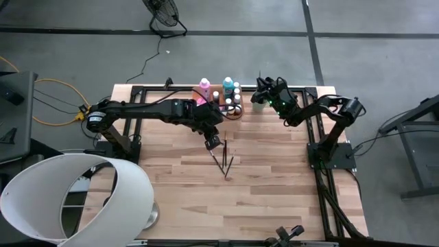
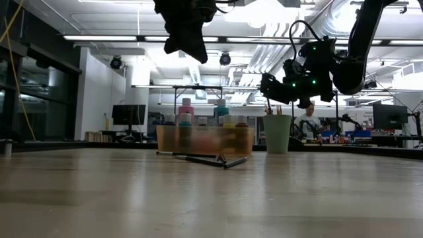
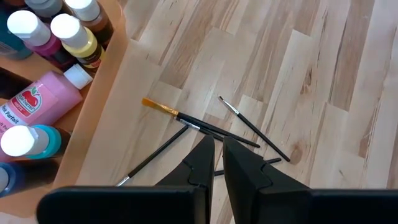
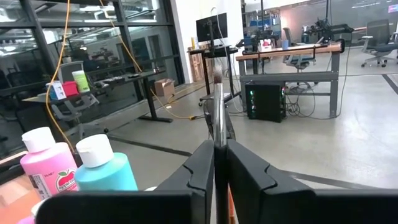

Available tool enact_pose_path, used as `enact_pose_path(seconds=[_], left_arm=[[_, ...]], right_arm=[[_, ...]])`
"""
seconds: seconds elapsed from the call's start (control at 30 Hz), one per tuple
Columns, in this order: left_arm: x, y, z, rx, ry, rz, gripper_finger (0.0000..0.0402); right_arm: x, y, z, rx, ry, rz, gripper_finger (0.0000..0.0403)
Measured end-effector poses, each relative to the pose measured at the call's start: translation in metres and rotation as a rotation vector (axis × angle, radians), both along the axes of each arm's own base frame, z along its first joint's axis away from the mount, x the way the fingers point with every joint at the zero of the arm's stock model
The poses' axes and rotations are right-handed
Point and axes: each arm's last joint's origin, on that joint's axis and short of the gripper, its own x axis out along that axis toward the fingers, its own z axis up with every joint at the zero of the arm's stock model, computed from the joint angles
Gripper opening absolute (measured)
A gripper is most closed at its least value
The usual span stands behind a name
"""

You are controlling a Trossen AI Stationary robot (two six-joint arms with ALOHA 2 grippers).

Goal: Pick & Place Paint Supplies
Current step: Put the silver paint brush into the green cup

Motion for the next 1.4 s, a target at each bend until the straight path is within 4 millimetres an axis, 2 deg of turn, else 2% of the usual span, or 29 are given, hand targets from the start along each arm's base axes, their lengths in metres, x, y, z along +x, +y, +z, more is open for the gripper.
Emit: enact_pose_path(seconds=[0.47,0.67,0.87,1.0,1.13,1.3,1.4], left_arm=[[0.000,0.000,0.000,-0.004,0.000,0.005,0.0033],[-0.002,0.000,-0.002,-0.005,0.030,0.002,0.0033],[-0.007,-0.001,-0.007,-0.001,0.096,-0.012,0.0033],[-0.011,-0.001,-0.025,0.037,0.167,-0.082,0.0033],[-0.017,0.006,-0.052,0.071,0.246,-0.148,0.0033],[-0.025,0.021,-0.081,0.145,0.292,-0.253,0.0039],[-0.027,0.029,-0.090,0.204,0.294,-0.344,0.0062]], right_arm=[[0.000,0.001,0.004,-0.008,-0.008,0.003,0.0037],[0.001,0.017,0.034,-0.107,-0.017,0.041,0.0037],[0.002,0.050,0.066,-0.110,0.015,0.199,0.0037],[-0.004,0.077,0.084,-0.089,0.048,0.320,0.0037],[-0.014,0.101,0.097,-0.059,0.067,0.421,0.0037],[-0.026,0.121,0.106,0.023,0.040,0.491,0.0037],[-0.031,0.130,0.108,0.031,0.052,0.518,0.0037]])
